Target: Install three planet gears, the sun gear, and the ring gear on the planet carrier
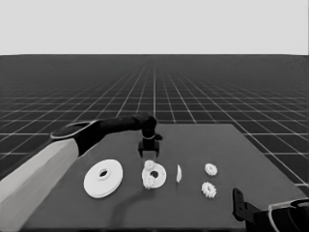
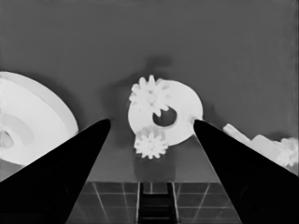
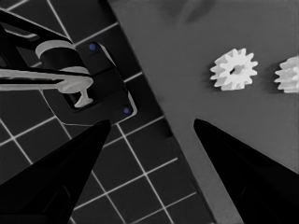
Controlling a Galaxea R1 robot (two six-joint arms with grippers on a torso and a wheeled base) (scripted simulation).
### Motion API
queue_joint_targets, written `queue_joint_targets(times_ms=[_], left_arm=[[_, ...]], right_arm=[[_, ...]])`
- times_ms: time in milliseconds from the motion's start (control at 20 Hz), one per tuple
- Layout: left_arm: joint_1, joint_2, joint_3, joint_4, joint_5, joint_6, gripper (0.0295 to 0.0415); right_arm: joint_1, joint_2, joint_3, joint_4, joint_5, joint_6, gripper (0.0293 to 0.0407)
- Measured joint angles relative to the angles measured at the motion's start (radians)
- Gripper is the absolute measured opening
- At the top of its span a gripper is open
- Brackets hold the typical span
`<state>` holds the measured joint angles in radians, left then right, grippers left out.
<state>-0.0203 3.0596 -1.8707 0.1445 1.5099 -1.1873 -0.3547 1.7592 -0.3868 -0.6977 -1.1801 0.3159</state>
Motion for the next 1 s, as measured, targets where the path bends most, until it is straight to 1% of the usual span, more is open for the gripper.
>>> queue_joint_targets(times_ms=[100, 150, 200, 250, 300, 350, 450, 600, 650, 700, 750, 800, 900, 1000], left_arm=[[-0.001, 0.0, 0.0, -0.001, 0.0, 0.0, 0.0385], [-0.079, -0.266, 0.461, 0.066, -0.335, 0.481, 0.0408], [-0.18, -0.651, 0.868, 0.107, -0.541, 0.911, 0.0414], [-0.24, -0.933, 1.106, 0.131, -0.661, 1.169, 0.04], [-0.274, -1.091, 1.249, 0.145, -0.732, 1.321, 0.0392], [-0.293, -1.181, 1.333, 0.154, -0.774, 1.41, 0.0388], [-0.312, -1.263, 1.412, 0.161, -0.813, 1.494, 0.0385], [-0.32, -1.297, 1.445, 0.165, -0.829, 1.529, 0.0385], [-0.321, -1.3, 1.448, 0.165, -0.831, 1.533, 0.0385], [-0.321, -1.302, 1.45, 0.165, -0.832, 1.535, 0.0385], [-0.321, -1.303, 1.451, 0.165, -0.833, 1.536, 0.0385], [-0.322, -1.304, 1.452, 0.166, -0.833, 1.537, 0.0385], [-0.322, -1.304, 1.453, 0.166, -0.833, 1.538, 0.0385], [-0.322, -1.305, 1.453, 0.166, -0.833, 1.538, 0.0385]], right_arm=[[0.0, 0.0, 0.0, 0.0, 0.0, 0.0, 0.0385], [0.0, 0.0, 0.0, 0.0, 0.0, 0.0, 0.0385], [0.0, 0.0, 0.0, 0.0, 0.0, 0.0, 0.0385], [0.0, 0.0, 0.0, 0.0, 0.0, 0.0, 0.0385], [0.0, 0.0, 0.0, 0.0, 0.0, 0.0, 0.0385], [0.0, 0.0, 0.0, 0.0, 0.0, 0.0, 0.0385], [0.0, 0.0, 0.0, 0.0, 0.0, 0.0, 0.0385], [0.0, 0.0, 0.0, 0.0, 0.0, 0.0, 0.0385], [0.29, 0.171, -0.271, 0.379, -0.113, 0.311, 0.0396], [0.367, 0.312, -0.558, 0.48, -0.173, 0.433, 0.0393], [0.375, 0.409, -0.761, 0.519, -0.214, 0.485, 0.0389], [0.376, 0.474, -0.899, 0.539, -0.239, 0.505, 0.0387], [0.374, 0.545, -1.049, 0.558, -0.263, 0.513, 0.0385], [0.373, 0.574, -1.108, 0.564, -0.272, 0.512, 0.0385]])
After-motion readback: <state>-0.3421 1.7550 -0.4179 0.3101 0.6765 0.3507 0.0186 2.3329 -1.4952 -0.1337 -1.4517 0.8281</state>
